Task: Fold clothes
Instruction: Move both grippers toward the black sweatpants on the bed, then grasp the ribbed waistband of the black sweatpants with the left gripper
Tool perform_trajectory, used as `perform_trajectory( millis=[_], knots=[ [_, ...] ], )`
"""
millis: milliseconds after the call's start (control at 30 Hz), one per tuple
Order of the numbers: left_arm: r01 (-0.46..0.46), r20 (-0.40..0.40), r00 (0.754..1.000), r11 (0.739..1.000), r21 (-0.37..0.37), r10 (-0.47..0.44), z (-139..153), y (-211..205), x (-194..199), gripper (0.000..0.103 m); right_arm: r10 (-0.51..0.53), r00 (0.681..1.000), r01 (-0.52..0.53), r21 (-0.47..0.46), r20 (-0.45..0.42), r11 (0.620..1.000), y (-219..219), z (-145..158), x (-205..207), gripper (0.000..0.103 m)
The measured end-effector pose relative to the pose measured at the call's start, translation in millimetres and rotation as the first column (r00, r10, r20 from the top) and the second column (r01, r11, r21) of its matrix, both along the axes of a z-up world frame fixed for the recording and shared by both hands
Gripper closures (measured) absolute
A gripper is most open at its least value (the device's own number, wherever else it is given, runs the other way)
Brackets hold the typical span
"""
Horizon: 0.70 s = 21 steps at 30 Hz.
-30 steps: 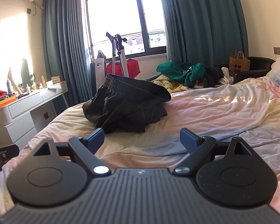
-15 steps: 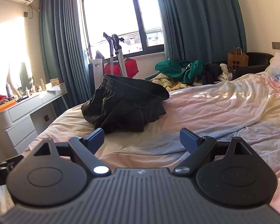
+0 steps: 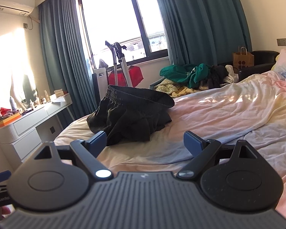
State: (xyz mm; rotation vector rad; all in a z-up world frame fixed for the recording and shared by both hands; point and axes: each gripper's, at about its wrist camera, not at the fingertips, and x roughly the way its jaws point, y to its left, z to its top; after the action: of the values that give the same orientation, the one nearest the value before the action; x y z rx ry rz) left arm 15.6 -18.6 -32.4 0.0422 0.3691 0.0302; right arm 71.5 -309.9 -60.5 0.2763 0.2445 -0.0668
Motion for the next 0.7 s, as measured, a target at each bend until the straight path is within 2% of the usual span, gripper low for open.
perform_trajectory(
  millis=[200, 267, 400, 500, 567, 700],
  knots=[
    [0.017, -0.011, 1.0, 1.0, 0.026, -0.017, 7, -9, 28, 0.0, -0.029, 1.0, 0.029, 0.02, -0.006, 0.999, -14, 0, -1, 0.014],
    [0.019, -0.041, 0.999, 1.0, 0.014, -0.019, 9, -14, 46, 0.0, -0.04, 0.999, 0.041, 0.04, -0.01, 0.998, -21, -1, -1, 0.014],
    [0.075, -0.075, 0.995, 0.993, 0.087, -0.068, 8, -42, 93, 0.0, -0.062, 0.998, 0.063, 0.067, -0.02, 0.996, -33, -3, 1, 0.014],
    [0.096, -0.11, 0.99, 0.991, 0.093, -0.086, 8, -64, 133, 0.0, -0.077, 0.996, 0.079, 0.083, -0.036, 0.993, -41, -7, 3, 0.014],
    [0.091, -0.138, 0.987, 0.993, 0.07, -0.081, 8, -78, 163, 0.0, -0.088, 0.995, 0.092, 0.091, -0.046, 0.992, -47, -10, 5, 0.014],
    [0.052, -0.143, 0.989, 0.999, 0.014, -0.049, 16, -105, 224, 0.0, -0.11, 0.992, 0.116, 0.112, -0.061, 0.987, -59, -16, 11, 0.014]
  ],
)
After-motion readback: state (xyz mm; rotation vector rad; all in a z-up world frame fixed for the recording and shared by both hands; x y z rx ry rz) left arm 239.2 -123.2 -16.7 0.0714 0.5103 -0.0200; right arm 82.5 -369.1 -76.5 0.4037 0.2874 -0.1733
